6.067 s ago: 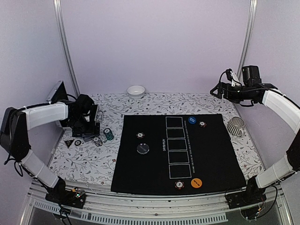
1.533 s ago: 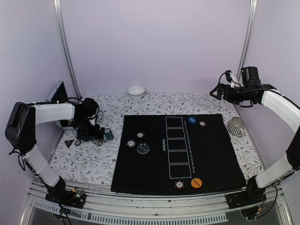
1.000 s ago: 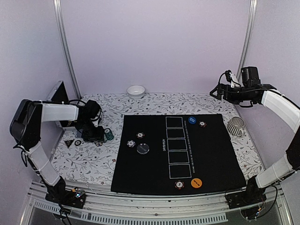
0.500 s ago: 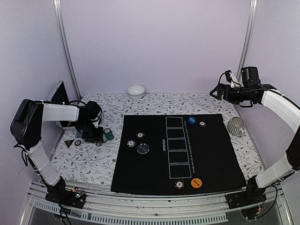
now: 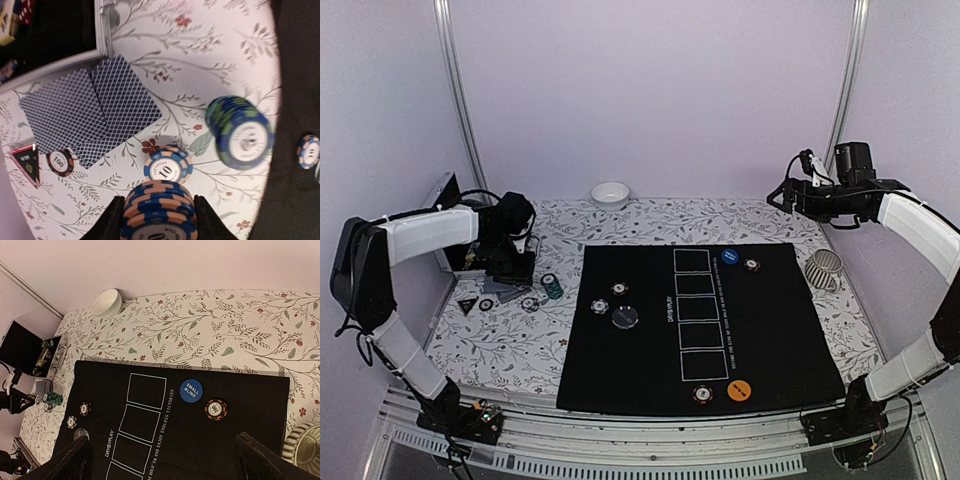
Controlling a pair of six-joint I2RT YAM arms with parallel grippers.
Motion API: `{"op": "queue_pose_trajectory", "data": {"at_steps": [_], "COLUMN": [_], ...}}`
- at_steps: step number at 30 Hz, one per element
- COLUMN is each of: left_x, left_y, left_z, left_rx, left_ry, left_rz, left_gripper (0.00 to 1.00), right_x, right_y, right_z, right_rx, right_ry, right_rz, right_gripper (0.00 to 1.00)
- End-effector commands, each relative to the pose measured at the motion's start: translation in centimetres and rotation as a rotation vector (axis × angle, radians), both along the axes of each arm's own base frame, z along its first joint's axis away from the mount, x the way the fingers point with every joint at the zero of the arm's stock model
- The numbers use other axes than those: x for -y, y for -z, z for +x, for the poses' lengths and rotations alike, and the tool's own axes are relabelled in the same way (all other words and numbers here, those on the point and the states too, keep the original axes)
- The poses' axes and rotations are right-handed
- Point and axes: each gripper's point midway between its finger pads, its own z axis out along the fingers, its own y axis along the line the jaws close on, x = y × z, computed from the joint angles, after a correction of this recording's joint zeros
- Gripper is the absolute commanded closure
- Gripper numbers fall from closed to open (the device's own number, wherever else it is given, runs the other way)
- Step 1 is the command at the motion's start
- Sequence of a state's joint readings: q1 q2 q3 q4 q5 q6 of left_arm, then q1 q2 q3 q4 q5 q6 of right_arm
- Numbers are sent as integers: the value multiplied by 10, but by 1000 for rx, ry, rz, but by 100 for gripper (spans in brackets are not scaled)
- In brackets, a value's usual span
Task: Distribute texas hold em gaming equipment
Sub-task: Pick up the pile of poker chips from the pile of poker chips, then pass from the left arm to the right
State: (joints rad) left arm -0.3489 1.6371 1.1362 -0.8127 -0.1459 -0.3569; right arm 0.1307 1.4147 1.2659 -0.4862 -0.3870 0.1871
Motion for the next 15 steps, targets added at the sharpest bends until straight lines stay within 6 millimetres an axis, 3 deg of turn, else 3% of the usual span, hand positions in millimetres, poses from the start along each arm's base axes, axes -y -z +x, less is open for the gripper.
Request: {"op": "queue_pose_trajectory", "data": {"at_steps": [1,4,7,13,15], "left_x": [37,88,138,220,240], "left_y": [-63,-98,-125,-154,-153], "left_z": [-4,-13,-25,-49,-60], "left_rx": [93,153,191,245,237], "left_ry": [148,319,464,699,783], "left_rz": [40,19,-24,-65,-64], "left_gripper": [100,100,100,100,100], "right_x": [-7,-20,-48,-151,-183], "right_y": [-29,-38,-43,-15,-6], "right_z": [-6,-11,-24,-61,-78], "right_rx": [59,63,47,-138,-199], "right_ry": [-35,-93,-215,-465,-566], "right_rz": [52,119,279,433,458], "right_gripper": [1,1,3,14,19]}}
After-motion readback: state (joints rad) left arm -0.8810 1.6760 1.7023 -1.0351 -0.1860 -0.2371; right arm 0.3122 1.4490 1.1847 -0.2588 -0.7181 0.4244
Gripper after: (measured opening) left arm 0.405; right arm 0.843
